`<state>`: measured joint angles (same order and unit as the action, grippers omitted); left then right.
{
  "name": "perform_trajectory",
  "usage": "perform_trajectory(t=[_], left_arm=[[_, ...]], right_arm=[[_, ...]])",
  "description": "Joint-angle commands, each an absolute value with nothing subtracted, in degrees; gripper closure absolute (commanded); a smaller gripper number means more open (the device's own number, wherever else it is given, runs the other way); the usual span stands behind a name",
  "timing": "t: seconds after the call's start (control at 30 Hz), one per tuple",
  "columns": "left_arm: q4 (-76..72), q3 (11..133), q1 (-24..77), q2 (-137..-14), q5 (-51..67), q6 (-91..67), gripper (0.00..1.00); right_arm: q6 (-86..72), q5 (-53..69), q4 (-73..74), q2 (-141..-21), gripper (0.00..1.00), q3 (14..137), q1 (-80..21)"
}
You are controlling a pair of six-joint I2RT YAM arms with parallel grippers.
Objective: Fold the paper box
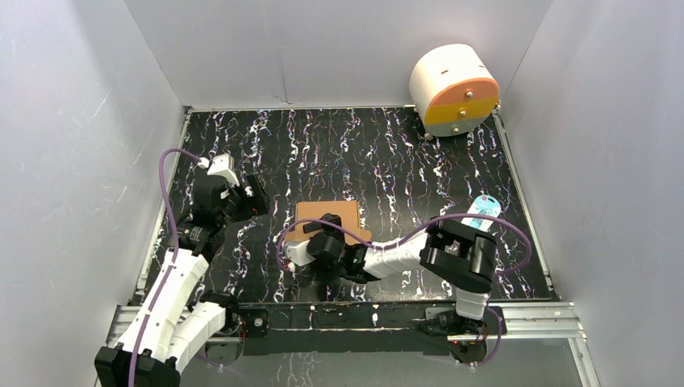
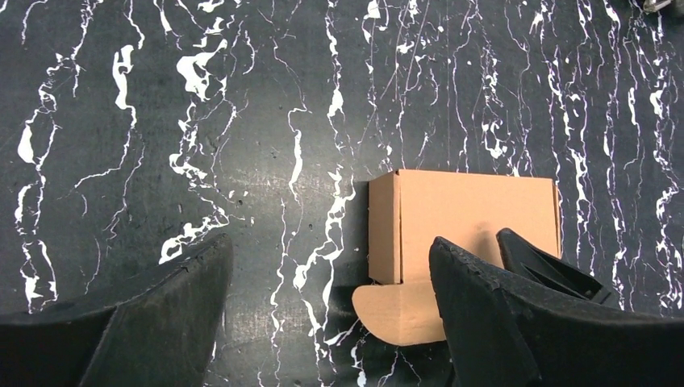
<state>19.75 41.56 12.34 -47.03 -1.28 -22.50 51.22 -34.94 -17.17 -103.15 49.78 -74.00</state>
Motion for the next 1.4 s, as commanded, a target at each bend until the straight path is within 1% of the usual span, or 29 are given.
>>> perform_trajectory(t=[0.0,0.17,0.2,0.43,0.53,0.7,0.77,0.9,1.13,1.27,1.37], left_arm=[[18.6,40.8,10.7,-46.0,3.6,-21.6,0.13],[18.2,40.7,10.1,-46.5,5.1,-21.6,0.14],[18.2,40.7,10.0,-46.7,5.3,-21.6,0.14],[17.7,40.6,9.8,-46.3,6.1,-21.5,0.14],[17.5,40.9,9.8,-45.7,5.7,-21.4,0.14],[17.2,41.7,9.8,-45.4,6.3,-21.7,0.14],[17.3,42.2,9.8,-45.3,7.4,-22.1,0.14],[18.4,43.7,9.7,-44.1,7.9,-22.5,0.14],[21.2,47.3,9.8,-43.3,5.5,-20.2,0.14],[21.4,47.3,9.8,-43.4,4.7,-20.1,0.14],[20.1,45.0,9.8,-42.4,6.0,-22.8,0.14]], right_arm=[[54.6,-38.6,-22.6,-105.4,0.16,50.2,-74.2],[54.3,-37.5,-20.8,-104.7,0.43,51.1,-74.1],[54.2,-37.2,-20.5,-104.2,0.47,51.2,-74.2],[54.1,-35.7,-16.4,-100.6,0.70,53.3,-73.8],[52.5,-34.1,-11.5,-98.2,0.77,55.6,-73.3],[49.3,-29.4,-2.8,-95.1,0.82,59.6,-72.0],[48.1,-27.7,0.5,-94.5,0.86,61.1,-71.4],[44.5,-21.7,12.4,-93.9,0.89,67.4,-69.6],[40.4,-12.3,31.3,-95.3,0.90,80.6,-65.7],[40.2,-9.8,33.5,-96.2,0.89,82.4,-64.0],[39.1,-8.5,32.6,-96.9,0.85,80.5,-64.1]])
